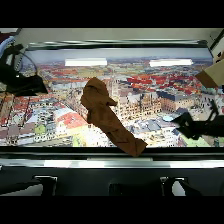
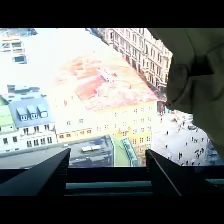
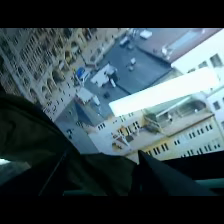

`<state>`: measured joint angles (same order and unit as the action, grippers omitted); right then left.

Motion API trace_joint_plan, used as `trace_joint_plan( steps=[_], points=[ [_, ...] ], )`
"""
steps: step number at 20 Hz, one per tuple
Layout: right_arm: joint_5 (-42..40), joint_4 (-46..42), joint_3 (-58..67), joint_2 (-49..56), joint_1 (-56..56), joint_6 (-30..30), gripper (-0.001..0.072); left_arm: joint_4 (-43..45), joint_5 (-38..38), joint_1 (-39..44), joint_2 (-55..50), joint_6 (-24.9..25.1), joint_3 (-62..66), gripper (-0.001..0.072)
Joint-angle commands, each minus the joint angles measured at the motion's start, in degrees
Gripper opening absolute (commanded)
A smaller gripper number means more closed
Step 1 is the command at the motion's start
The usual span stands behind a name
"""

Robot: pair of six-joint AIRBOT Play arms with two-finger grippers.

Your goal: Fold the clothes and pants, and hang the long-sleeved shirts on hangers.

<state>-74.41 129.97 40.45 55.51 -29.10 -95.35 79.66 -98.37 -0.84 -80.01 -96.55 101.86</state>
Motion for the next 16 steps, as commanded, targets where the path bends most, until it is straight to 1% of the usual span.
trace_joint_plan(
  steps=[1,4,6,8,12,14,16],
  points=[
    [4.42,5.90,-14.03,0.33,3.63,-8.02,0.0511,-1.57,4.98,-5.46,7.50,0.07,-9.62,0.0549],
    [11.72,7.76,-18.38,0.35,10.49,-9.05,0.0518,-5.73,7.65,-6.43,10.14,0.02,-16.11,0.0550],
    [15.43,7.56,-18.73,0.61,15.39,-9.03,0.0528,-8.00,8.48,-6.58,10.56,-1.22,-19.34,0.0550],
    [18.34,7.58,-18.75,1.70,18.84,-8.55,0.0528,-9.73,9.22,-6.58,10.56,-1.20,-21.38,0.0550],
    [21.20,7.56,-18.75,5.73,20.48,-8.63,0.0529,-10.93,9.99,-6.60,10.56,-1.18,-24.11,0.0550],
    [20.50,7.72,-18.75,7.74,20.48,-8.63,0.0528,-10.93,10.93,-6.60,10.56,-1.18,-24.70,0.0550],
    [19.45,7.98,-18.82,8.94,20.48,-8.83,0.0528,-10.97,13.86,-6.60,10.49,-1.22,-25.09,0.0550]
  ],
)
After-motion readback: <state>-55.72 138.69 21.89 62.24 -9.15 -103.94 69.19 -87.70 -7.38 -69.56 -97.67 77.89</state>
